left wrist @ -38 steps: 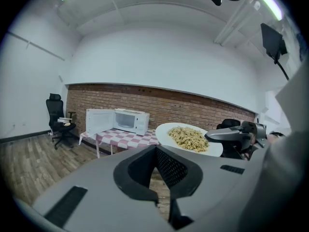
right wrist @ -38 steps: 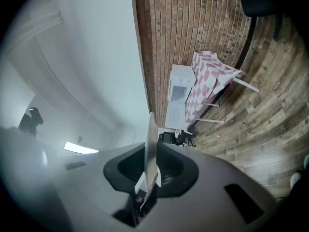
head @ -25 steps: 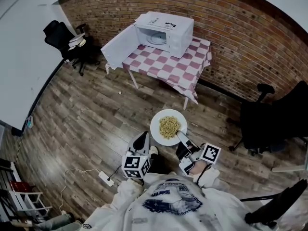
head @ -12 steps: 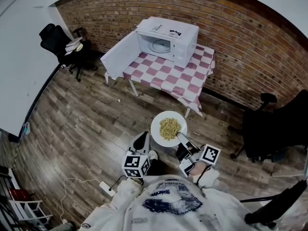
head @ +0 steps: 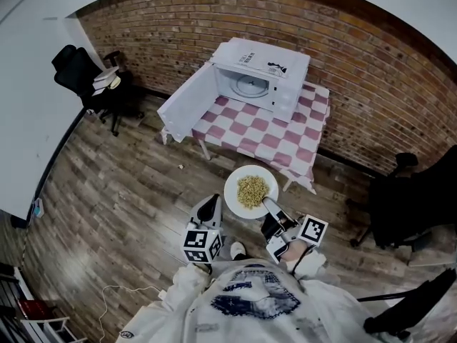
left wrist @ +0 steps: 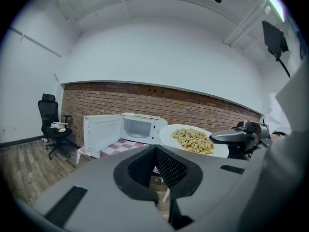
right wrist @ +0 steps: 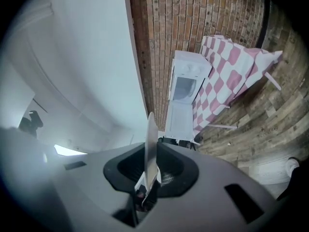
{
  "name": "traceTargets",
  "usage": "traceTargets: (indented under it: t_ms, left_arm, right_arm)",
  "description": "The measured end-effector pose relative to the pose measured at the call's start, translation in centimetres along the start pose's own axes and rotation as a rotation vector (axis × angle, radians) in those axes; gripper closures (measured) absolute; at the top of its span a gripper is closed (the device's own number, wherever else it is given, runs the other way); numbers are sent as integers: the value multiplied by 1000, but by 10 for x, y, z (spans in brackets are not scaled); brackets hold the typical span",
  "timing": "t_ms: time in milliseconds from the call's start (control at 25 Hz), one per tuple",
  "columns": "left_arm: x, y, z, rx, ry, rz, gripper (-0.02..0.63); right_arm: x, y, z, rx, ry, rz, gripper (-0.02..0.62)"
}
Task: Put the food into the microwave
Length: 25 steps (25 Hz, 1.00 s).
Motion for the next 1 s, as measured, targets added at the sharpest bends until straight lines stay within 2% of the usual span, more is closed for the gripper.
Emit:
traceTargets:
  t_ms: [360, 600, 1000]
  left_arm:
    - [27, 69, 9, -4, 13, -28, 598]
    - [39, 80, 8, -12, 22, -60, 598]
    - [63, 100, 8, -27, 45, -58, 598]
  right_arm:
    - [63, -18, -6, 17, -39, -28, 538]
    - [75, -21, -2, 16, -60, -60, 538]
    - [100, -34, 9, 29, -47, -84, 538]
Point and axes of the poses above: the fingertips, and each gripper's own axes: x forward along the fingers, y to its left, z out of its top, the point moved 7 cm from there along -x, backward along the fingers, and after that the axes turned 4 degrees about y, right-handed, at the moved point
